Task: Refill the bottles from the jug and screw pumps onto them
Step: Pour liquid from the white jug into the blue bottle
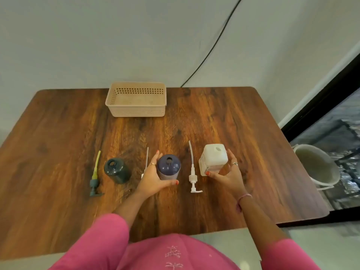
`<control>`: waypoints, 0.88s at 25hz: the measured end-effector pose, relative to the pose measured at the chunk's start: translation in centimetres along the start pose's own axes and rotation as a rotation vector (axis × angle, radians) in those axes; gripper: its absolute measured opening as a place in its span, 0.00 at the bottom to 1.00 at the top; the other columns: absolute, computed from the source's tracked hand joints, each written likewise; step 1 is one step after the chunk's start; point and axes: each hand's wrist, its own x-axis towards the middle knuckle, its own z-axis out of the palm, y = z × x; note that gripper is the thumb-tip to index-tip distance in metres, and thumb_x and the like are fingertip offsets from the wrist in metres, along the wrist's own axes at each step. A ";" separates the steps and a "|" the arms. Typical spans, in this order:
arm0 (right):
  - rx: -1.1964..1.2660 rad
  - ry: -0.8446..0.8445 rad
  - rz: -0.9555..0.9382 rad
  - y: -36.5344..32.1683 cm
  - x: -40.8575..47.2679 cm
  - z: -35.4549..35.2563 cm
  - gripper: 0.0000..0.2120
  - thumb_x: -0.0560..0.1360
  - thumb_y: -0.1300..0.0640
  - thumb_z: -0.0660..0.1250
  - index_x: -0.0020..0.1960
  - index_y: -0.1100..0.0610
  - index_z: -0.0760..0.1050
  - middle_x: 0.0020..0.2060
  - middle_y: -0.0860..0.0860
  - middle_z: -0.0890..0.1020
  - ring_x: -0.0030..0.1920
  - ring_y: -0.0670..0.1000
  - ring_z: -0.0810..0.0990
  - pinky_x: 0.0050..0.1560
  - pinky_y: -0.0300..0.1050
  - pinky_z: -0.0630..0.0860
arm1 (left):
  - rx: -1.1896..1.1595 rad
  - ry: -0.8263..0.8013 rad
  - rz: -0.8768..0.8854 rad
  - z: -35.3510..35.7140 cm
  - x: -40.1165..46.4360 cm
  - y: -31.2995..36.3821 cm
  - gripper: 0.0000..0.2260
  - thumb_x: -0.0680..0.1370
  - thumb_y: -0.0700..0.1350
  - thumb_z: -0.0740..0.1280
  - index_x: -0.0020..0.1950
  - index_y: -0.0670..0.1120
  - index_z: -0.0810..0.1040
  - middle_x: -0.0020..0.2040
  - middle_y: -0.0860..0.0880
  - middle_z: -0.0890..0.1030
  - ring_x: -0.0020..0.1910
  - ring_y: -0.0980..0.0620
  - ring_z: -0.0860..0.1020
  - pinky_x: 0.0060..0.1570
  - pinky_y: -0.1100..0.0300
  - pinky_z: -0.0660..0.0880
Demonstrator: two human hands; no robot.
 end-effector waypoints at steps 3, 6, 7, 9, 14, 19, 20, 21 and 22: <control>0.040 -0.013 -0.046 -0.8 0.5 0.9 0.50 0.59 0.46 0.80 0.73 0.49 0.56 0.66 0.45 0.70 0.66 0.47 0.70 0.64 0.43 0.70 | -0.059 0.031 -0.013 0.3 -0.1 0.4 0.44 0.65 0.45 0.79 0.75 0.48 0.58 0.67 0.53 0.70 0.64 0.58 0.70 0.51 0.79 0.67; 0.047 0.037 -0.047 -1.1 1.2 1.6 0.44 0.63 0.55 0.80 0.71 0.48 0.59 0.63 0.47 0.72 0.63 0.46 0.71 0.61 0.44 0.73 | -0.068 0.061 -0.027 0.8 0.2 -0.1 0.39 0.65 0.44 0.80 0.71 0.47 0.64 0.60 0.56 0.72 0.58 0.59 0.71 0.39 0.81 0.68; 0.047 0.052 -0.059 -1.0 1.4 1.7 0.42 0.63 0.56 0.79 0.70 0.48 0.60 0.63 0.47 0.72 0.63 0.46 0.72 0.61 0.45 0.74 | -0.085 0.074 -0.025 0.8 0.4 -0.2 0.39 0.64 0.44 0.80 0.70 0.47 0.65 0.59 0.57 0.73 0.58 0.58 0.72 0.39 0.80 0.68; 0.037 0.057 -0.061 -0.8 1.8 1.7 0.41 0.64 0.56 0.79 0.70 0.50 0.61 0.62 0.48 0.73 0.63 0.47 0.72 0.59 0.47 0.75 | -0.095 0.098 -0.022 0.7 0.6 -0.4 0.38 0.64 0.45 0.80 0.70 0.47 0.66 0.58 0.57 0.74 0.57 0.58 0.74 0.41 0.79 0.68; -0.019 0.080 -0.084 -1.4 2.7 1.9 0.41 0.63 0.55 0.79 0.70 0.52 0.62 0.59 0.46 0.73 0.60 0.46 0.73 0.50 0.32 0.75 | -0.084 0.131 0.016 -0.1 1.4 1.3 0.39 0.64 0.46 0.80 0.70 0.47 0.66 0.59 0.57 0.74 0.55 0.61 0.73 0.44 0.77 0.69; -0.025 0.101 -0.227 -4.9 3.9 1.3 0.37 0.64 0.58 0.79 0.67 0.49 0.63 0.58 0.47 0.74 0.57 0.43 0.74 0.45 0.25 0.74 | -0.100 0.155 0.142 -2.2 2.3 5.0 0.38 0.63 0.47 0.80 0.69 0.49 0.67 0.62 0.52 0.76 0.60 0.52 0.75 0.56 0.57 0.77; -0.029 0.108 -0.264 -6.1 4.4 1.0 0.37 0.64 0.58 0.79 0.66 0.48 0.63 0.57 0.47 0.74 0.56 0.41 0.74 0.44 0.25 0.74 | -0.102 0.170 0.177 -2.7 2.5 6.0 0.37 0.63 0.46 0.81 0.68 0.51 0.68 0.62 0.51 0.76 0.60 0.52 0.76 0.57 0.56 0.77; -0.039 0.114 -0.299 -7.3 4.9 0.7 0.38 0.64 0.56 0.79 0.67 0.47 0.63 0.58 0.47 0.74 0.56 0.41 0.74 0.44 0.25 0.74 | -0.108 0.190 0.217 -3.2 2.5 7.0 0.36 0.62 0.46 0.81 0.66 0.52 0.68 0.61 0.51 0.76 0.59 0.52 0.76 0.56 0.56 0.77; -0.052 0.118 -0.328 -8.7 5.4 0.4 0.39 0.63 0.54 0.79 0.67 0.48 0.63 0.58 0.48 0.74 0.56 0.43 0.74 0.44 0.28 0.75 | -0.115 0.215 0.246 -3.8 2.7 8.0 0.36 0.62 0.46 0.81 0.65 0.54 0.68 0.61 0.51 0.76 0.58 0.53 0.76 0.55 0.57 0.77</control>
